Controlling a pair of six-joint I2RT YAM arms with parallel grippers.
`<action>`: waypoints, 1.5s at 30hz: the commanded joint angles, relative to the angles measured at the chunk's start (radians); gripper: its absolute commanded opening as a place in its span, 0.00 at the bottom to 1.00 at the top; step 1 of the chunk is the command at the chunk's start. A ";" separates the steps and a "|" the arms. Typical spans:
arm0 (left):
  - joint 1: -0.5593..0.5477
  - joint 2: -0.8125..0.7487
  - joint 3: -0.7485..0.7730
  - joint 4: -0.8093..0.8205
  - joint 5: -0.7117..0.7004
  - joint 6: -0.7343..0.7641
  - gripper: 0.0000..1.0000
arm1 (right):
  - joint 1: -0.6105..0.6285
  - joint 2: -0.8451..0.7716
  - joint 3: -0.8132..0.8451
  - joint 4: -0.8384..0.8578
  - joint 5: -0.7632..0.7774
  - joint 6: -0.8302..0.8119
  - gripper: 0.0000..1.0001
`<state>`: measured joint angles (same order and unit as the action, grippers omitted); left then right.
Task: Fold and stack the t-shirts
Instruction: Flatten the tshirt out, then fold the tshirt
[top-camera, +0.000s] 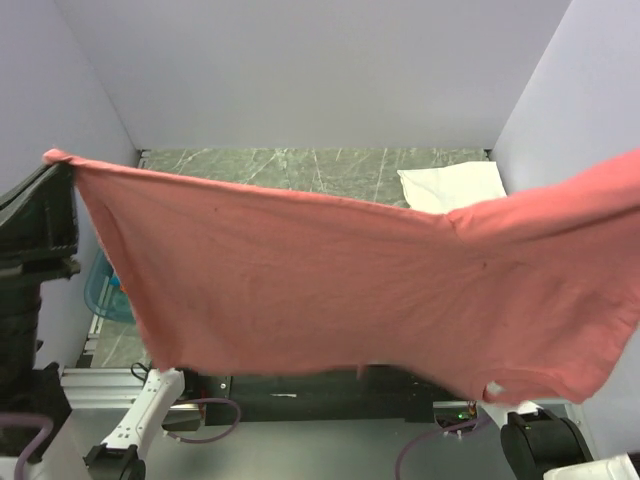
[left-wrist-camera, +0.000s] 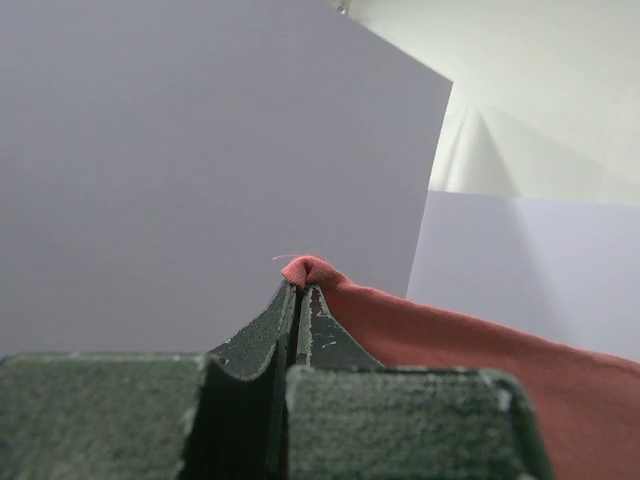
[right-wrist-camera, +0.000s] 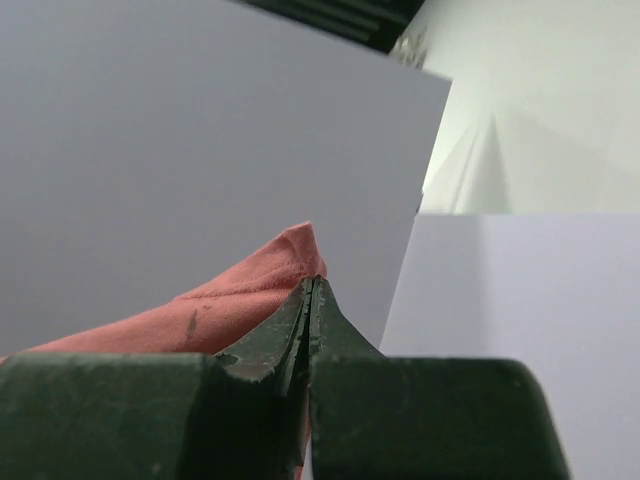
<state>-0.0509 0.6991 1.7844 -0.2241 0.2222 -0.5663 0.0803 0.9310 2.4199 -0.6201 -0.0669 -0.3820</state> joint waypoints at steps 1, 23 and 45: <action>0.005 0.011 -0.077 -0.004 -0.018 0.002 0.01 | -0.004 0.060 -0.109 0.011 0.035 -0.023 0.00; 0.005 0.721 -0.637 0.273 -0.082 0.141 0.01 | -0.013 0.546 -1.037 0.600 -0.157 0.011 0.00; 0.014 1.413 -0.070 0.095 -0.107 0.194 0.00 | -0.017 1.132 -0.553 0.491 -0.126 0.037 0.00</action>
<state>-0.0460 2.0872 1.6371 -0.1143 0.1246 -0.3996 0.0738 2.0789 1.8599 -0.1722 -0.1730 -0.3569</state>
